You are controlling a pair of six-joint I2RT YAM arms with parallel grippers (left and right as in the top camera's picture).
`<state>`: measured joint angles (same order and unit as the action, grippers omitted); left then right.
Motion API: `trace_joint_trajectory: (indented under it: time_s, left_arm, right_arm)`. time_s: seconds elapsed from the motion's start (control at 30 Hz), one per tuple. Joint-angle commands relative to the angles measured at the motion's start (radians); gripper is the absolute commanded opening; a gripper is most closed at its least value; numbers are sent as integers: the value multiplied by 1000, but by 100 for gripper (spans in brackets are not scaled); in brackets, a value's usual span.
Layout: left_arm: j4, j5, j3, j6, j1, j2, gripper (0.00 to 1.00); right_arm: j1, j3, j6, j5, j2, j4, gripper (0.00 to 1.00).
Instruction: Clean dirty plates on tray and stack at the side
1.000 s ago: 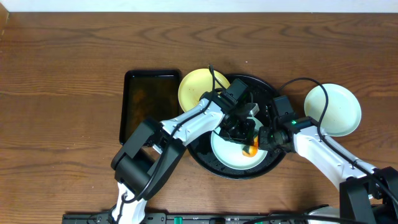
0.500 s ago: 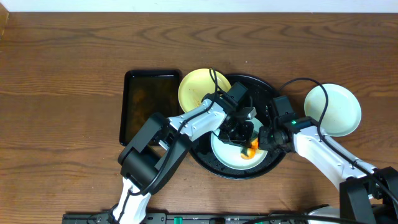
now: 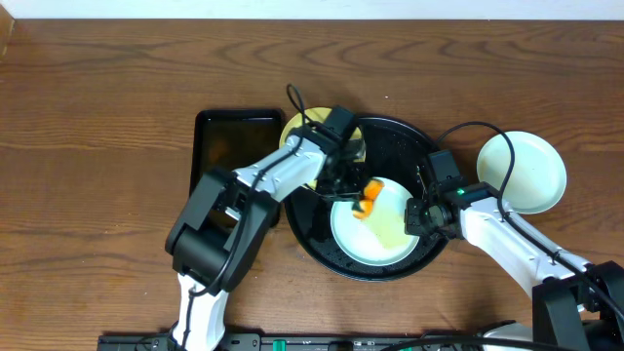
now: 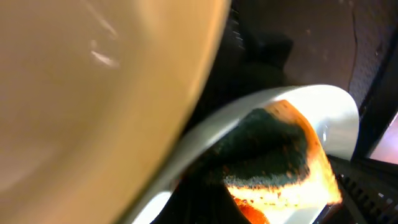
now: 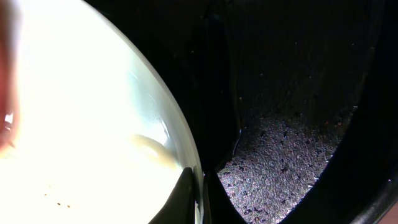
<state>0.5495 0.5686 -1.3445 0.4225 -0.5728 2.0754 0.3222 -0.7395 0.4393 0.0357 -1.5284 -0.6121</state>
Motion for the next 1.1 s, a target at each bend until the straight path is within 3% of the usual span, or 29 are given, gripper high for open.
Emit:
trace_joint_trajectory:
  time_s: [0.0, 0.3, 0.47, 0.6, 0.67, 0.9, 1.07]
  left_arm:
    - [44, -203, 14, 6, 53, -4, 8]
    - [143, -235, 14, -24, 10, -299, 7]
    - [215, -396, 14, -24, 24, -438, 7]
    - [277, -543, 14, -24, 54, -485, 7]
    - [300, -572, 14, -24, 76, -497, 7]
    - [340, -574, 14, -24, 125, -499, 7]
    - [341, -578, 14, -24, 125, -499, 7]
  right_arm:
    - [-18, 18, -11, -122, -15, -21, 1]
    - [-18, 18, -10, -121, -15, -8, 3]
    - [-18, 18, -10, -80, -15, -4, 9]
    - [-16, 23, -10, 3, -16, -8, 9]
    - [-13, 27, -10, 6, -16, -8, 1]
    - [-27, 23, -14, -49, -14, 65, 1]
    - [-72, -41, -110, -89, 47, 52, 1]
